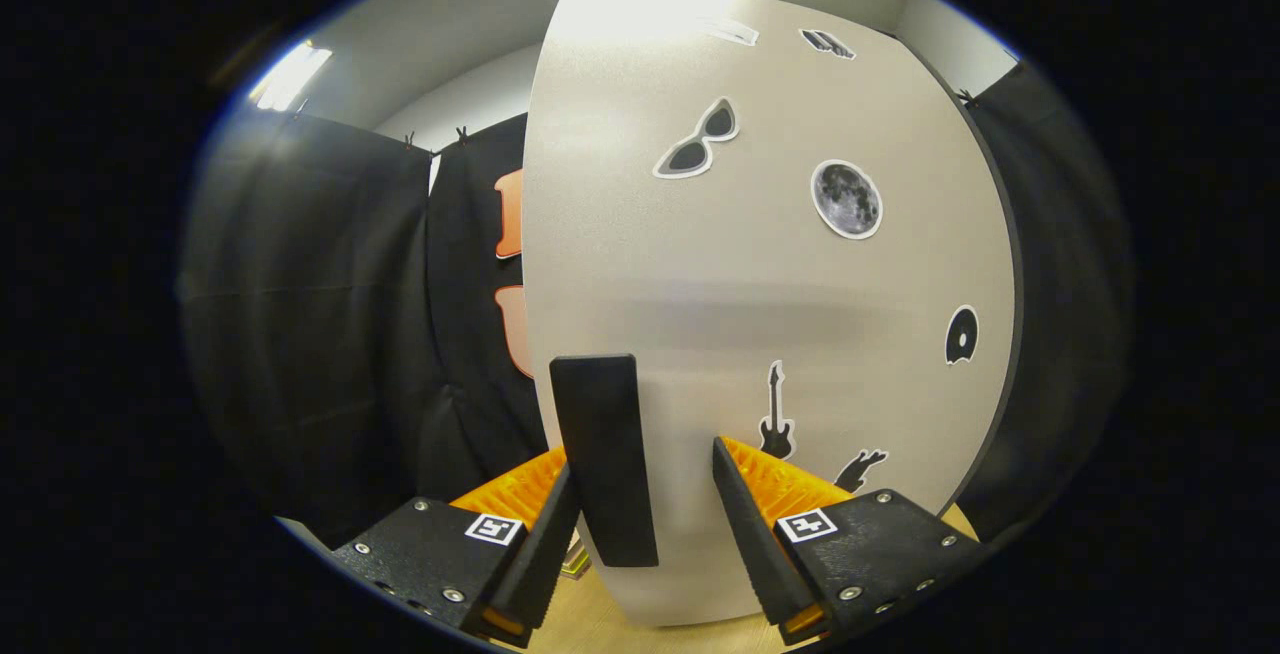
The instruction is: Open the shoe cabinet door, grab the shoes and put them into the shoe cabinet, then close the shoe cabinet door.
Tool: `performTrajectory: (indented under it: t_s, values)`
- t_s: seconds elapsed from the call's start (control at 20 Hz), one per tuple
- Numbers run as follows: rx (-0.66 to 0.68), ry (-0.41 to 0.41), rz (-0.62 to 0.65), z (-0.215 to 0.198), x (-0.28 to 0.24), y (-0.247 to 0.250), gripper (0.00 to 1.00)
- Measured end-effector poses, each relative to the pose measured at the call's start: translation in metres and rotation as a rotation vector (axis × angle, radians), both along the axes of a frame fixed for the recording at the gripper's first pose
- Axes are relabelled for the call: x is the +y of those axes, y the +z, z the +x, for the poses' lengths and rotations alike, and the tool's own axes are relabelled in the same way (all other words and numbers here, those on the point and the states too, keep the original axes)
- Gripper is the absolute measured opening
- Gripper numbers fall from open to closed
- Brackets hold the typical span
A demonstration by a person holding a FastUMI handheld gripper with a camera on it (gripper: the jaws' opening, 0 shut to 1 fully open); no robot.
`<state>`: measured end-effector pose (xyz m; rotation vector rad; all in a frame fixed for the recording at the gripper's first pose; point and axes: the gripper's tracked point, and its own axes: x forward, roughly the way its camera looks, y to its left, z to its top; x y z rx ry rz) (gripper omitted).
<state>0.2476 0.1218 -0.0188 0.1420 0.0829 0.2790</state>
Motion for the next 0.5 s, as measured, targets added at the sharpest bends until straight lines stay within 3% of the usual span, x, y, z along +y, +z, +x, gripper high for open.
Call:
performTrajectory:
  t_s: [0.5]
  values:
    - [-0.002, -0.064, -0.043, 0.022, 0.012, -0.002, 0.82]
